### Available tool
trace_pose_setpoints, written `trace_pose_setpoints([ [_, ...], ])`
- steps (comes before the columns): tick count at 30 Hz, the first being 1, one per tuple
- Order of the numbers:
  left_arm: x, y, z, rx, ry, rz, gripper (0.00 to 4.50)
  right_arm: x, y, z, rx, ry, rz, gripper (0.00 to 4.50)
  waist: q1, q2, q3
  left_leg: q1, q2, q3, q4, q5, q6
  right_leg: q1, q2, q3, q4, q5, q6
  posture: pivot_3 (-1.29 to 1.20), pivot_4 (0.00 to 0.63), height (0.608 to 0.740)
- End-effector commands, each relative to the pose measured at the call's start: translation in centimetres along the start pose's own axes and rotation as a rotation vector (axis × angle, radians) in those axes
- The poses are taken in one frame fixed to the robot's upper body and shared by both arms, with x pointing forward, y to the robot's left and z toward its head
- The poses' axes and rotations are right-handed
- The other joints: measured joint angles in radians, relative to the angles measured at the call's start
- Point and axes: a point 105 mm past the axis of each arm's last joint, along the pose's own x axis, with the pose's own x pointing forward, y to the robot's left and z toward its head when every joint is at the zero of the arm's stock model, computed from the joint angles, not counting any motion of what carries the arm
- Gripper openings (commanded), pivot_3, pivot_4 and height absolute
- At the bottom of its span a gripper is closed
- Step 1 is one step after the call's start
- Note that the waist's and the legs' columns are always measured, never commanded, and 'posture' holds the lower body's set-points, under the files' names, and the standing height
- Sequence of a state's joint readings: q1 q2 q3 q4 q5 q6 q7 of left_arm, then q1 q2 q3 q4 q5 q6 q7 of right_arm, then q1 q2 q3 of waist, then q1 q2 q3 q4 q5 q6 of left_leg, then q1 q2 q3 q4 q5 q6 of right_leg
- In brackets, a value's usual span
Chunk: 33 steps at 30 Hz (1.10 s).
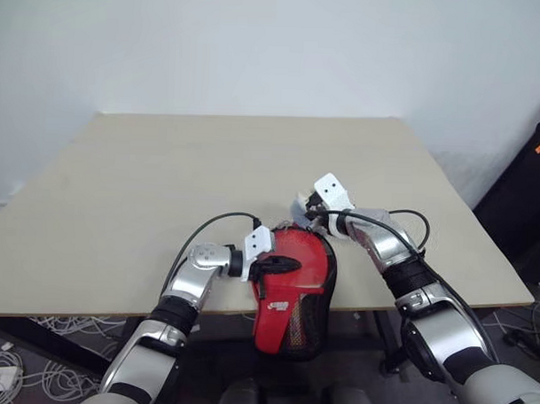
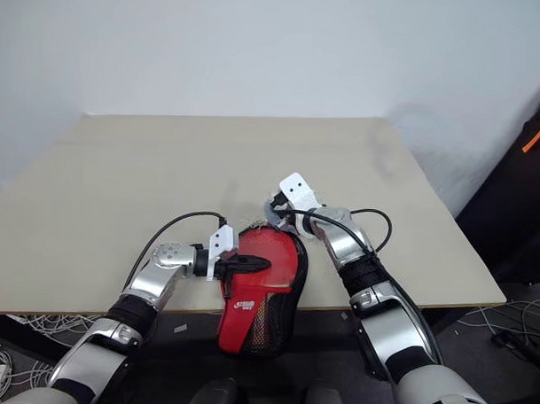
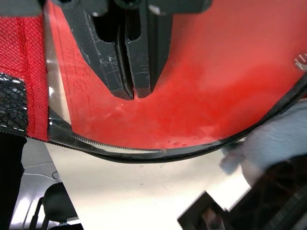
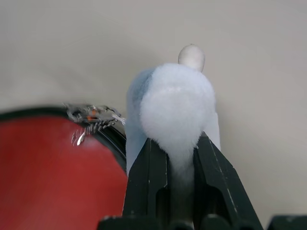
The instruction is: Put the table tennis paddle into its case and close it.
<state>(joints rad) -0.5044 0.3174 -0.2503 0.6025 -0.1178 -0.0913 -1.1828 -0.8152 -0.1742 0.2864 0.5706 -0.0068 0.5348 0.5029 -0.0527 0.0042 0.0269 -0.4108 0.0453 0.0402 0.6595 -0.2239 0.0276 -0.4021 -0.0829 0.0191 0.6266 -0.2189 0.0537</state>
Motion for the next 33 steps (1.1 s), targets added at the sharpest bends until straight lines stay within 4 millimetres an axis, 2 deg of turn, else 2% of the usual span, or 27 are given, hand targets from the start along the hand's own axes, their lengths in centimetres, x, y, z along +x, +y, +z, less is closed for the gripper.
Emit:
trace_pose_setpoints([
  [1, -0.6, -0.9, -3.2, -0.095, 0.108, -0.024, 0.00, -0.6, -2.2, 0.8, -0.086, -0.001, -0.096, 0.21, 0.000, 0.000, 0.000, 0.000, 0.000, 0.000, 0.000, 0.000, 0.000, 0.000, 0.000, 0.000, 0.000, 0.000, 0.000, 0.00, 0.000, 0.740],
  [6, -0.4, -0.8, -3.2, -0.093, 0.115, -0.030, 0.00, -1.1, -3.2, -0.3, -0.130, 0.039, -0.135, 0.21, 0.002, 0.000, 0.000, 0.000, 0.000, 0.000, 0.000, 0.000, 0.000, 0.001, 0.000, 0.000, -0.001, -0.001, 0.002, 0.00, 0.000, 0.740],
  [16, 0.3, -0.1, -2.8, -0.082, 0.146, -0.041, 0.00, -2.0, -3.9, -1.2, -0.161, 0.058, -0.149, 0.21, 0.009, 0.000, 0.000, 0.000, -0.001, -0.001, 0.001, 0.000, 0.000, 0.002, 0.000, 0.000, -0.001, -0.002, 0.003, 0.00, 0.000, 0.740],
  [28, 1.1, -0.1, -2.7, -0.080, 0.153, -0.064, 0.00, -4.5, -5.1, -3.7, -0.145, 0.105, -0.200, 0.21, 0.014, 0.001, 0.000, 0.000, -0.003, -0.004, 0.002, -0.001, 0.002, 0.006, -0.002, -0.002, -0.003, -0.003, 0.004, 0.00, 0.000, 0.740],
  [33, 1.3, -0.3, -2.8, -0.077, 0.153, -0.072, 0.00, -6.1, -5.3, -4.6, -0.137, 0.122, -0.215, 0.21, 0.034, 0.001, -0.001, 0.000, -0.003, -0.003, 0.002, -0.002, 0.003, 0.006, -0.003, -0.002, -0.003, -0.005, 0.003, 0.00, 0.000, 0.740],
])
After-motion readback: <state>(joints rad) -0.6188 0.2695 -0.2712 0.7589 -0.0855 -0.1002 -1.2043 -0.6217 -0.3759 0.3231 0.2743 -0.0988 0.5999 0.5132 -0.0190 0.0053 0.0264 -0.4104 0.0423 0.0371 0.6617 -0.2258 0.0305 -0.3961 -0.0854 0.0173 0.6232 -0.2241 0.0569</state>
